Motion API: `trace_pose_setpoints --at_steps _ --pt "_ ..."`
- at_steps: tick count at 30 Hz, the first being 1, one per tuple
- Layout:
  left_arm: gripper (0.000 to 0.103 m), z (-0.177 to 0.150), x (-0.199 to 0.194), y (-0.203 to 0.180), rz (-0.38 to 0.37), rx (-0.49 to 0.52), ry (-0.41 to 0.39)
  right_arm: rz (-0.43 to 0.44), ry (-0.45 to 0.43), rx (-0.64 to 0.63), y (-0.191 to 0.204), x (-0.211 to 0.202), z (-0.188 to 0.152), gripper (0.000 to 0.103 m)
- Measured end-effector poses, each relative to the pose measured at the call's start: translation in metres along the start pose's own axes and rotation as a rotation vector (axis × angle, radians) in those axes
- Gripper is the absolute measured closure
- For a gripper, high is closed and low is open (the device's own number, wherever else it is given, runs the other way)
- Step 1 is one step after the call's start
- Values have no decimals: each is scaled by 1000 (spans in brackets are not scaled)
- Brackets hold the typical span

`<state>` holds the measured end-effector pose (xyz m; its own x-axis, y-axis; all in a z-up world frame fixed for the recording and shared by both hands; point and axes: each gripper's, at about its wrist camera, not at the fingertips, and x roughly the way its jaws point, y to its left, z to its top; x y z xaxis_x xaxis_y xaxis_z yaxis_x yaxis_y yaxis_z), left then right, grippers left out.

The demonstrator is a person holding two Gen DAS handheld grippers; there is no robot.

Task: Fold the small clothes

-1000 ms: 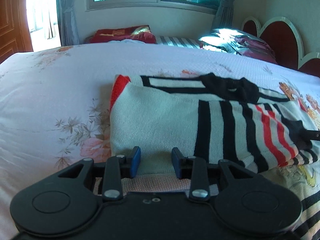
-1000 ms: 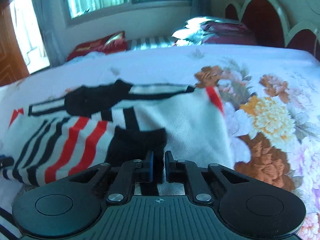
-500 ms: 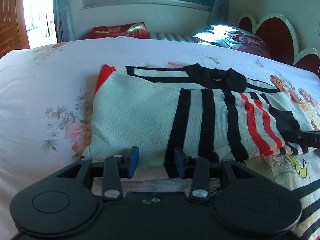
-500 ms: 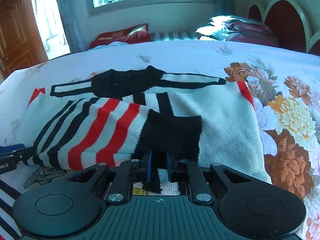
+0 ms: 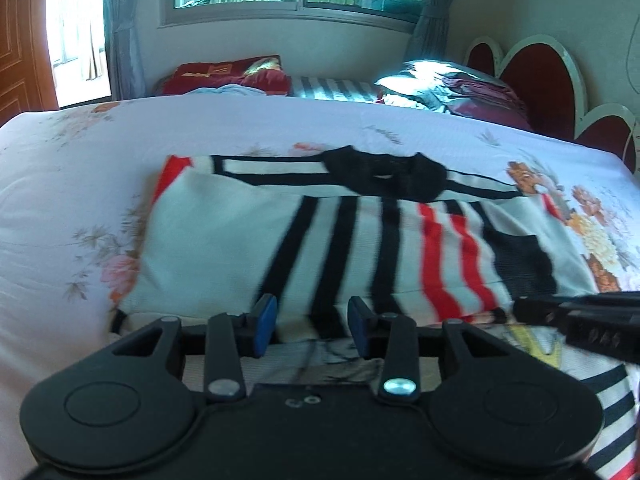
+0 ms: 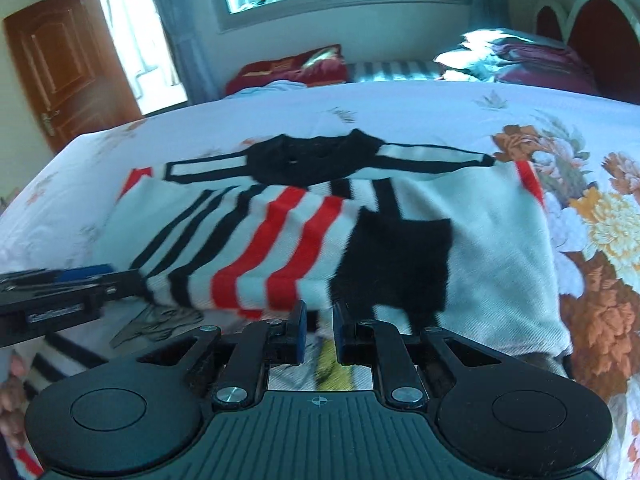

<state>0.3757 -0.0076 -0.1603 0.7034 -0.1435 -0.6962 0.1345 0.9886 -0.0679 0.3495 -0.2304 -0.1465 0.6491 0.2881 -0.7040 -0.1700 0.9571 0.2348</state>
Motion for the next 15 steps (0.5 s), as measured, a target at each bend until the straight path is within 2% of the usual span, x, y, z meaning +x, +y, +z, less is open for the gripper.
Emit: trace_pose_setpoints --at_steps 7,12,15 --pt "65 -17 5 -27 1 38 48 45 44 -50 7 1 -15 89" --pt "62 -33 8 -29 56 73 80 59 71 -95 1 0 -27 89" --pt "60 -36 5 -26 79 81 78 18 62 -125 -3 -5 -32 89"
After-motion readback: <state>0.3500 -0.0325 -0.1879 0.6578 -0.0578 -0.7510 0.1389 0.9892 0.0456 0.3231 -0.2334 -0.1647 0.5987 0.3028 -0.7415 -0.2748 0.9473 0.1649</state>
